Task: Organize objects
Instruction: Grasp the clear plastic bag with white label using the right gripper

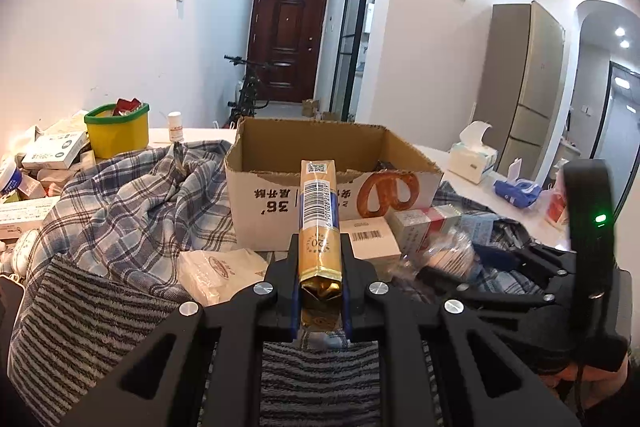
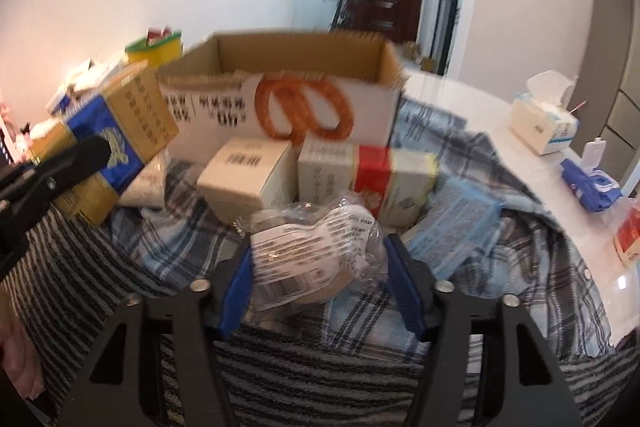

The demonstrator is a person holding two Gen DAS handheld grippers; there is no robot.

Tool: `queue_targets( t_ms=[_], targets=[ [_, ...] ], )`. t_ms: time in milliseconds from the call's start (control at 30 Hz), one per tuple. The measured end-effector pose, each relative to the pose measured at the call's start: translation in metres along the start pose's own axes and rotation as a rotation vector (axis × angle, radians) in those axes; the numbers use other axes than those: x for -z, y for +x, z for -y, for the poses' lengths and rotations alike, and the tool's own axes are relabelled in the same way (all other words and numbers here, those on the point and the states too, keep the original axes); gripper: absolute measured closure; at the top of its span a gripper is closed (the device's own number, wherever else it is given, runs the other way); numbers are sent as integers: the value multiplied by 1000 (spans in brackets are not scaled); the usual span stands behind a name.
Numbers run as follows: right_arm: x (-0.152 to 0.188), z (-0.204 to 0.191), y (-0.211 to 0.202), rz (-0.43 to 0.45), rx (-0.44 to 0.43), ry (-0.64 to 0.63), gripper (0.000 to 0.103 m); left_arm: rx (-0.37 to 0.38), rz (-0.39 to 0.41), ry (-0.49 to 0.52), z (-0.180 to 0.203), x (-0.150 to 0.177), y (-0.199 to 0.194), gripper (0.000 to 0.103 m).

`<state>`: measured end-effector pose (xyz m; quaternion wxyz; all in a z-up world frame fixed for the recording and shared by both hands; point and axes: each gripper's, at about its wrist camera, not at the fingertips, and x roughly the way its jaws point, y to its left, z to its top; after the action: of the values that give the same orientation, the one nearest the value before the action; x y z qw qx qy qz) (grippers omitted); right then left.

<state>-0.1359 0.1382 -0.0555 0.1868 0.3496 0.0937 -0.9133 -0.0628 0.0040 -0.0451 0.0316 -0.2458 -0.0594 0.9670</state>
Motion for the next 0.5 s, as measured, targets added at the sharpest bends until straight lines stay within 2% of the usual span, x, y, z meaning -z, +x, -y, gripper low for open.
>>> queue_targets(
  t_ms=[233,367,500],
  targets=[
    [5,9,-41,209,22,58,52,3,30,3,0,0,-6,87],
    [6,17,-49,255,-1,105,52,0,46,-2,-2,1,-10,87],
    [9,21,-53,279,26,127,52,-9,62,-4,-3,1,-13,87]
  ],
)
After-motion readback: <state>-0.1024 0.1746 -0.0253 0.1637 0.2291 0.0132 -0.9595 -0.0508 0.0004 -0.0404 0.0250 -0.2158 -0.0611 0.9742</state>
